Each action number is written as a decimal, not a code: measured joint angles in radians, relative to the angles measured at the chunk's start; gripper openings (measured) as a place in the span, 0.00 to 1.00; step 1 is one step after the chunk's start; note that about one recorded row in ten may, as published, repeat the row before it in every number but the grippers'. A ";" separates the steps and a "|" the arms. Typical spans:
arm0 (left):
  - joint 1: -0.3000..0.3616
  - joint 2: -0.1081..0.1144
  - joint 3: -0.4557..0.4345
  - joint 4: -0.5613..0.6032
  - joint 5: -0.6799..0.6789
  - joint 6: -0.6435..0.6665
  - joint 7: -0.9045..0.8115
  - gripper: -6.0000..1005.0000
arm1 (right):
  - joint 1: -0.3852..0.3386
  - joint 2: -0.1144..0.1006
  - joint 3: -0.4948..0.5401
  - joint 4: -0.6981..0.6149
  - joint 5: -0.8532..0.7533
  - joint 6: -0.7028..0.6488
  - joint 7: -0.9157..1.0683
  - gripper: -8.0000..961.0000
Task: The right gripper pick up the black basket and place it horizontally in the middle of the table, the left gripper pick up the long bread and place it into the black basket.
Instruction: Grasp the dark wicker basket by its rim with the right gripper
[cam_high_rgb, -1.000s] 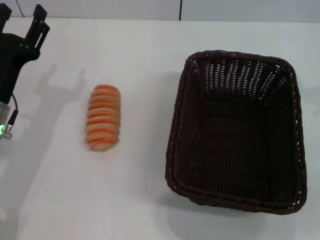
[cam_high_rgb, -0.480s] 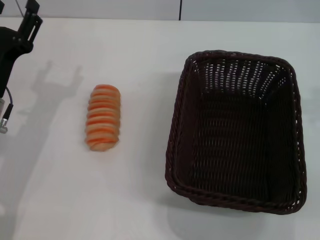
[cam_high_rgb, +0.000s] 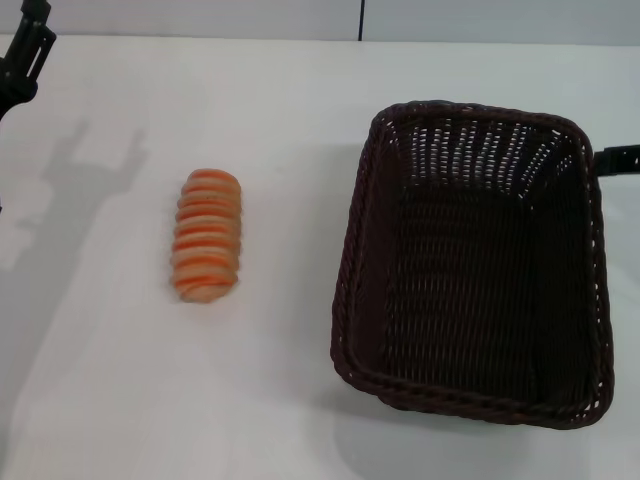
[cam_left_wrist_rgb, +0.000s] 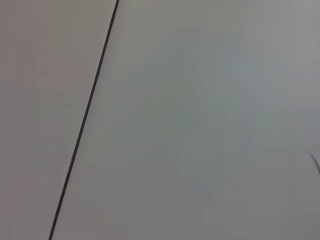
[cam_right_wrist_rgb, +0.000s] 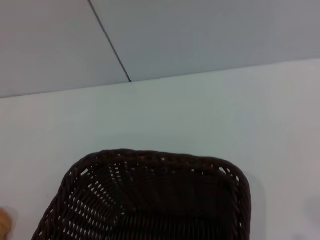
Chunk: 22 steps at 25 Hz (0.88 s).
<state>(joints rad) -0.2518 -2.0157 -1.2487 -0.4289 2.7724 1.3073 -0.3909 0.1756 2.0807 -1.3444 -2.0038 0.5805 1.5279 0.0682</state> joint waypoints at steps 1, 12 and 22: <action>0.003 0.001 0.000 0.002 0.001 0.002 0.000 0.79 | -0.006 -0.001 -0.005 -0.003 0.000 0.001 0.023 0.70; 0.019 -0.002 0.000 0.002 -0.002 0.029 -0.001 0.79 | 0.005 -0.003 -0.013 0.066 -0.007 -0.013 0.048 0.70; 0.022 -0.005 0.000 0.005 0.001 0.052 0.001 0.79 | 0.032 -0.004 -0.027 0.181 -0.006 -0.051 0.029 0.70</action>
<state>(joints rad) -0.2301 -2.0212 -1.2486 -0.4234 2.7738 1.3589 -0.3896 0.2072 2.0769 -1.3710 -1.8226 0.5741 1.4768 0.0969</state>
